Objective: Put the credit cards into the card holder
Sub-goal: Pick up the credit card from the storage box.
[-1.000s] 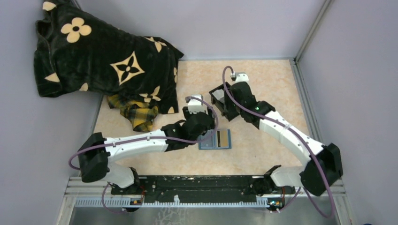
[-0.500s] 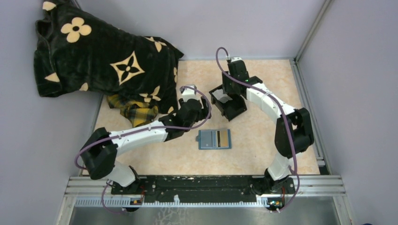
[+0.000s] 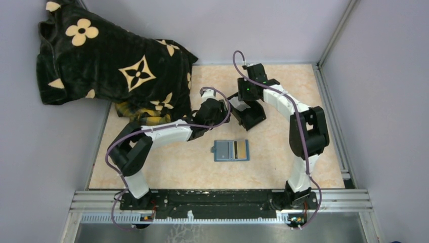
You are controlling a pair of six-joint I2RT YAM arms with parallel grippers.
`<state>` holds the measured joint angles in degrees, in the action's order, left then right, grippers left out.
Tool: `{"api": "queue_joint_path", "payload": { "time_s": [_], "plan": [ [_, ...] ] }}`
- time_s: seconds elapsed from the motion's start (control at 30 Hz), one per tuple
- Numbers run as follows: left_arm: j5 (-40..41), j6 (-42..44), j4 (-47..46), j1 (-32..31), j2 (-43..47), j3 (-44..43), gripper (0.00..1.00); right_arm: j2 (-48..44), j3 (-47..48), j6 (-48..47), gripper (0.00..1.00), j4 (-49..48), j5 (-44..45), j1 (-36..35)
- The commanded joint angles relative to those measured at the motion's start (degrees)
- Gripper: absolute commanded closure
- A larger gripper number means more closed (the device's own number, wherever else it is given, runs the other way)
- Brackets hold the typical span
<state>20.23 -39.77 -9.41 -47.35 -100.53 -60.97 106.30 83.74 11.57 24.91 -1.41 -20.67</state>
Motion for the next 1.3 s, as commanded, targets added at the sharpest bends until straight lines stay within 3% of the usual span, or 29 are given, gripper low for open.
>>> {"api": "queue_joint_path", "payload": {
  "time_s": [0.0,0.53,0.73,1.27],
  "plan": [
    [-4.0,-1.9,-3.2,1.2,-2.9,-2.6,0.37,1.8,3.9,-0.2,0.52,-2.6,-3.3,1.1],
    [-12.1,-4.9,-5.8,3.4,-12.6,-8.2,0.48,5.0,1.6,2.0,0.58,-4.4,-11.6,3.3],
    [-14.3,-5.1,-6.0,3.9,-15.0,-10.3,0.49,4.9,0.3,3.1,0.65,-5.1,-14.2,3.3],
    [-18.0,-5.1,-6.9,4.7,-18.2,-13.6,0.51,1.7,-0.3,4.8,0.71,-4.5,-14.9,2.3]
  ]
}}
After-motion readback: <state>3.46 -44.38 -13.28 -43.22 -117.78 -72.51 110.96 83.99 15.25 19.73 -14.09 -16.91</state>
